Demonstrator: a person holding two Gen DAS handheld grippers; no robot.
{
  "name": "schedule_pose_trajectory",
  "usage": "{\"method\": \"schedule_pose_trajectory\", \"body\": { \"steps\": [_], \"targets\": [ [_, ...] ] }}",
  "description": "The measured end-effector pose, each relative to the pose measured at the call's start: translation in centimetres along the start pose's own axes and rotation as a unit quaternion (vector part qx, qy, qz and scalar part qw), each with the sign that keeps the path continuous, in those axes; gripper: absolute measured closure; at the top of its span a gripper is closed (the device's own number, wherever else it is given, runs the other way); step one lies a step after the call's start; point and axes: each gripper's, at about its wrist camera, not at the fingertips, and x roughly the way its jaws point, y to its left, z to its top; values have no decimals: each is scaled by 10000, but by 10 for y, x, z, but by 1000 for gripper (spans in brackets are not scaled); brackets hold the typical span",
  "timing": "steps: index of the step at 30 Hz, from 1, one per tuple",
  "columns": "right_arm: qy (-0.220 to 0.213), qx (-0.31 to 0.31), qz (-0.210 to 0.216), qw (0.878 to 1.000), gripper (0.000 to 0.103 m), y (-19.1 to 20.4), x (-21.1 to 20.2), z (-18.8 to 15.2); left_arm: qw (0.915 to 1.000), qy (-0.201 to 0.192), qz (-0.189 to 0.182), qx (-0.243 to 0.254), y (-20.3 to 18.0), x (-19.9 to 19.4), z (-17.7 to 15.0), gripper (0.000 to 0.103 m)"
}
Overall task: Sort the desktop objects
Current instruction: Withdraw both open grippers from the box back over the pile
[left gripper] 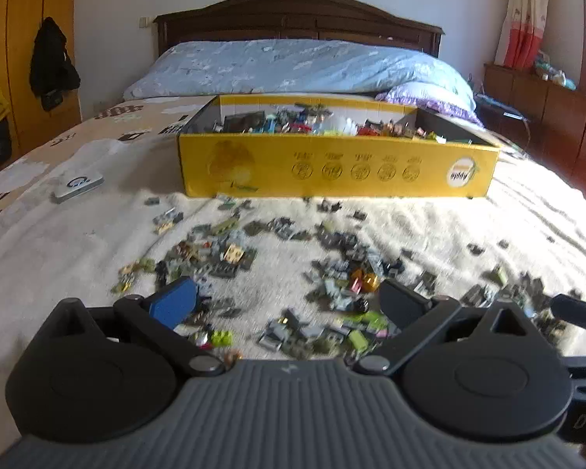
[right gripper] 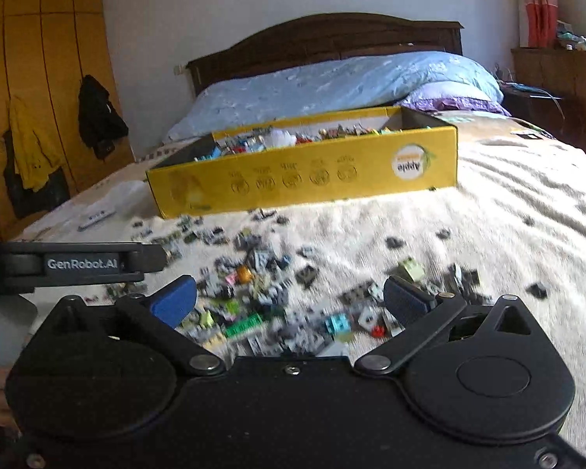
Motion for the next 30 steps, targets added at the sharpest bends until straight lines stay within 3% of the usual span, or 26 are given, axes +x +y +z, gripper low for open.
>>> {"method": "schedule_pose_trajectory", "body": {
  "steps": [3,8,14,30],
  "targets": [
    [102,76,-20,9999,1,-3,5,-6,9997,132,116,152,-2,7,-10,0],
    [373,329,-146,9987,1,-9,17,-15,9993,339,-2,145,-4,16,-23,0],
    [438,336,-175,9983,1,-9,24,-18,9991,259,88,331,-10,14,-24,0],
    [575,402,-184,9974,1,-11,32,-21,9995,300,60,55,-4,15,-24,0]
  ]
}}
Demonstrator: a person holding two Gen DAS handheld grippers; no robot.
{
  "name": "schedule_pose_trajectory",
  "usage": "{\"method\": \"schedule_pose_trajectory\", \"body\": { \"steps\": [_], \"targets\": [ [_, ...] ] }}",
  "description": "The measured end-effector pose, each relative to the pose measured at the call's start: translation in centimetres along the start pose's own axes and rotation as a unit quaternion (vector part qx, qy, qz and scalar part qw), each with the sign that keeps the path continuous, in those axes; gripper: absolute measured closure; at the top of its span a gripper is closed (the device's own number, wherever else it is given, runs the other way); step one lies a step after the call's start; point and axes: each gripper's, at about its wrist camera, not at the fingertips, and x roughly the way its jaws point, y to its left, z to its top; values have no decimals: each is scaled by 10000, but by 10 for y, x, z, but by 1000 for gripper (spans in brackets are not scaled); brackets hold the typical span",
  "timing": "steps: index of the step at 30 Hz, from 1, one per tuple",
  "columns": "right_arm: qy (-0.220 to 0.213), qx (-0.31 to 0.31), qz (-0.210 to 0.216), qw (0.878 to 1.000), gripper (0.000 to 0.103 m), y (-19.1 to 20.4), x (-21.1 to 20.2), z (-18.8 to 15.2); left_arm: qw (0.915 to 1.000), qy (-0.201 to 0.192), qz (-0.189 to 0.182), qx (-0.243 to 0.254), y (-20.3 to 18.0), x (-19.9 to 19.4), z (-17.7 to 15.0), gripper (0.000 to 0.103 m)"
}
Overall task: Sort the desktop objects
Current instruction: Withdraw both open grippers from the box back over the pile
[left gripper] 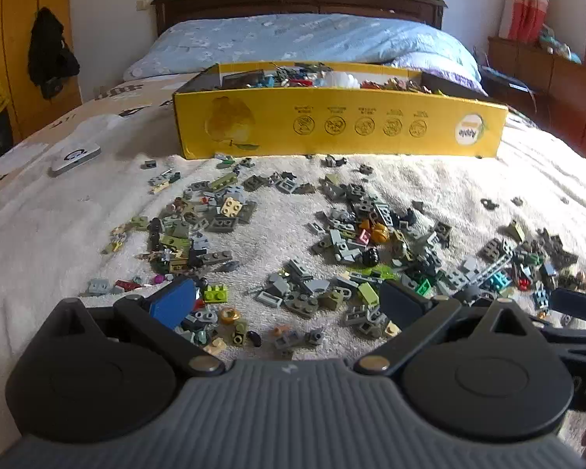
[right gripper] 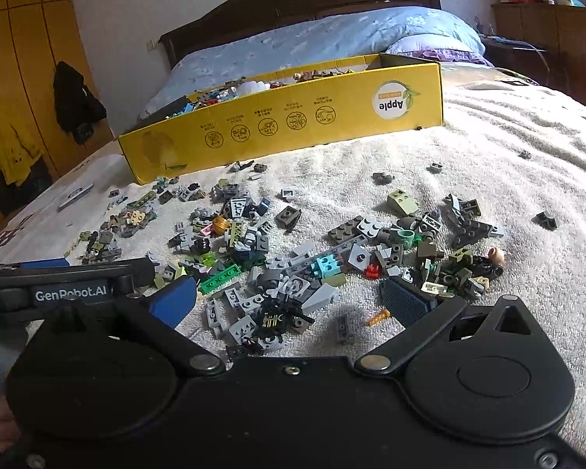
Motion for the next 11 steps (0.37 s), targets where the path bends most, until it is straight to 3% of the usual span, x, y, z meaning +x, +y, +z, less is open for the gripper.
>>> {"method": "schedule_pose_trajectory", "body": {
  "steps": [11],
  "targets": [
    [-179,179,16,9997,0,-7,3,3,9999,-58,104,-60,-9,7,-3,0]
  ]
}}
